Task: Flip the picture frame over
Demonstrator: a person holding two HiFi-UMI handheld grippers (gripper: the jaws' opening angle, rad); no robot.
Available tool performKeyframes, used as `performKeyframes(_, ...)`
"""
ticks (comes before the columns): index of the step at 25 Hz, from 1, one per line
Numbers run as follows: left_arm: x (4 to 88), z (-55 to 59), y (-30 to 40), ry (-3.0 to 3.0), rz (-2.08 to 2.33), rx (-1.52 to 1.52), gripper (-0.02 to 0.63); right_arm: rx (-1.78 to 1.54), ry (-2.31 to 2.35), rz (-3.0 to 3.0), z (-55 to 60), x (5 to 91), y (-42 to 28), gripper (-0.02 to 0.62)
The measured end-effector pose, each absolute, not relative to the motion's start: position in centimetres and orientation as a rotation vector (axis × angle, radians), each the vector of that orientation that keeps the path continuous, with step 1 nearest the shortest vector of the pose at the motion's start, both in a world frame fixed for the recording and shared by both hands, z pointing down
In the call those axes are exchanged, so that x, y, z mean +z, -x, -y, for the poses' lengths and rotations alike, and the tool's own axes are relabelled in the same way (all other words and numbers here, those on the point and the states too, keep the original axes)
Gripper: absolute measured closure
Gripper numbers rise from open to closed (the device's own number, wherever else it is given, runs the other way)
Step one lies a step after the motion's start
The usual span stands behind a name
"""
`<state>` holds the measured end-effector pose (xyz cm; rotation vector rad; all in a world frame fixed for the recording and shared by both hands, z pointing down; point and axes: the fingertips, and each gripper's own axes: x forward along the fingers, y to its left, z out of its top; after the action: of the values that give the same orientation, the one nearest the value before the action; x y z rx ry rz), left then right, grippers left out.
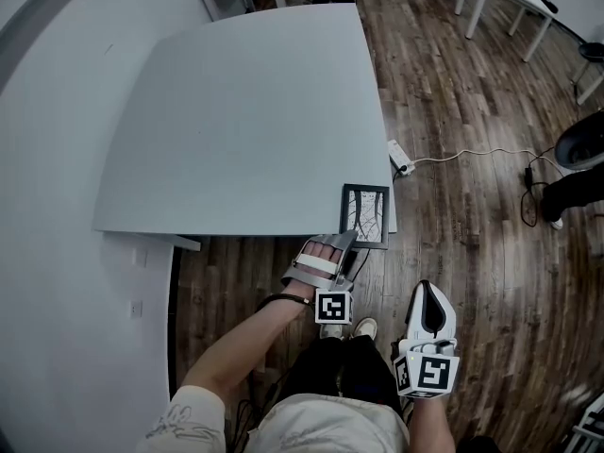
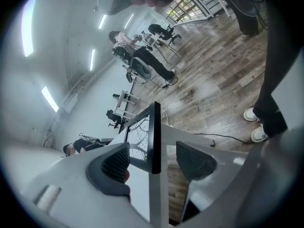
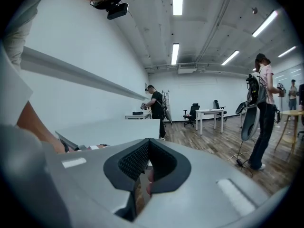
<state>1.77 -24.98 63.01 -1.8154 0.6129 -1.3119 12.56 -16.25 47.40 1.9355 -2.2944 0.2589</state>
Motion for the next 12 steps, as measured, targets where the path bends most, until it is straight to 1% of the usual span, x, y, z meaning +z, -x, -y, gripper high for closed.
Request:
performKeyframes(2,62.8,24.5,-2.2,1.883,-0.625,-1.276,0.302,0.259,-1.927,2.3,16.4,47.3,-12.5,0.569)
performKeyframes(6,62.1,24.1,-1.0,1.81,-0.624,-1.303,0.299,0.249,-1.907,2.312,16.8,46.9,-12.4,0.569)
performKeyframes(12,59.1,22.0,-0.1,2.009,-0.77,-1.218,0.299,0.209,-1.888,2.336,17.4,45.5,-12.6,0.569)
